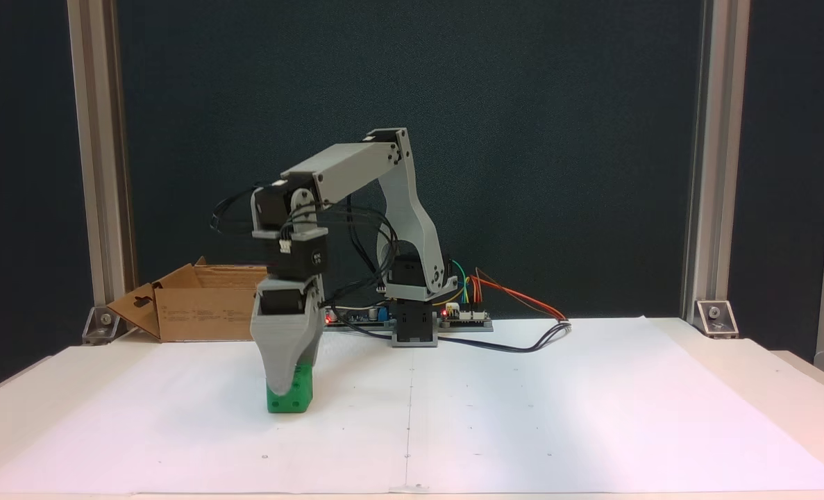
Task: Grasp a green dice and put it in the bin.
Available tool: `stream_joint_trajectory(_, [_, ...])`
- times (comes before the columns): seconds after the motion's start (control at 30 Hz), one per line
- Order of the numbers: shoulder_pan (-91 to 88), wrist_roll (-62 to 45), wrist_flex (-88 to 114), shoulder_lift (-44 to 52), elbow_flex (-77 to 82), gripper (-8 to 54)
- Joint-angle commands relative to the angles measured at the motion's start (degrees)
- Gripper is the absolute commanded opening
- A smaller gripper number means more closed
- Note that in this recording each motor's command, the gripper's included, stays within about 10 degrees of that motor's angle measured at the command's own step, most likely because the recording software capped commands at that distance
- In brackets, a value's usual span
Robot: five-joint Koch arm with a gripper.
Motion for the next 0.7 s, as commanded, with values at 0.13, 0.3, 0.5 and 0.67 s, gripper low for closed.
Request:
stream_joint_trajectory(0.13, [-0.53, 3.08, -2.46, -0.09, -0.09, 43.0])
stream_joint_trajectory(0.3, [-0.44, 2.64, -4.13, -0.97, 0.53, 43.0])
stream_joint_trajectory(0.5, [0.00, 1.05, -4.39, -1.32, 0.53, 43.1])
stream_joint_trajectory(0.67, [0.44, 0.97, -4.39, -1.58, 0.79, 43.0])
